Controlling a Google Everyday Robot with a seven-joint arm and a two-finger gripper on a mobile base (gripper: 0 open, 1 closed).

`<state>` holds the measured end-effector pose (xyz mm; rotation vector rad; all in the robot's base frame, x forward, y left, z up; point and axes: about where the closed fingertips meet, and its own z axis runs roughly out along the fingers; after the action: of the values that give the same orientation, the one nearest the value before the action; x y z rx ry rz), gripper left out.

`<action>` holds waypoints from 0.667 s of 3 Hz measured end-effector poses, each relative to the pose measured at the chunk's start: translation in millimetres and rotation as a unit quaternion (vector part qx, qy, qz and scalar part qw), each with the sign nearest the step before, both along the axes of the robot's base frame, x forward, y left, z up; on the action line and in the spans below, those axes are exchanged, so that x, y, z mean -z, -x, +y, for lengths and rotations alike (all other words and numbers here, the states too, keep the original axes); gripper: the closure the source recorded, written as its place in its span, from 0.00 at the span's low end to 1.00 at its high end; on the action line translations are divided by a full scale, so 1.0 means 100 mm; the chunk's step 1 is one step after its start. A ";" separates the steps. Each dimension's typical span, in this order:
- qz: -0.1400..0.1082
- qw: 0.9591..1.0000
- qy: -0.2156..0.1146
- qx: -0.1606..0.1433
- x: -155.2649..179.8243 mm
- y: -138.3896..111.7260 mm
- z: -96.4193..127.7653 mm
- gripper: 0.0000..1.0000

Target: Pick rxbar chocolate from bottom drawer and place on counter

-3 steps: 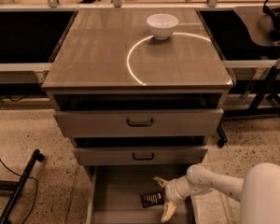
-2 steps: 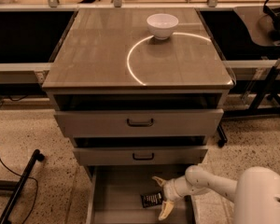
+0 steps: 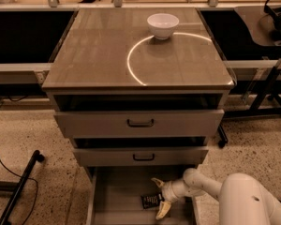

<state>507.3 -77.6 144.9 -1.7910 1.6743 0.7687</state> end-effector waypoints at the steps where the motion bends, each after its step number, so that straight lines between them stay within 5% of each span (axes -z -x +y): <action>1: 0.010 1.000 0.002 0.003 0.18 -0.04 0.02 0.00; 2: 0.016 1.000 0.005 0.004 0.35 -0.05 0.06 0.00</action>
Offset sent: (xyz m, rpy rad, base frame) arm 0.0114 0.0053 -0.0506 -0.0203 0.0402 -0.0155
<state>512.8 -71.5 110.1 -1.7868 1.7076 0.7911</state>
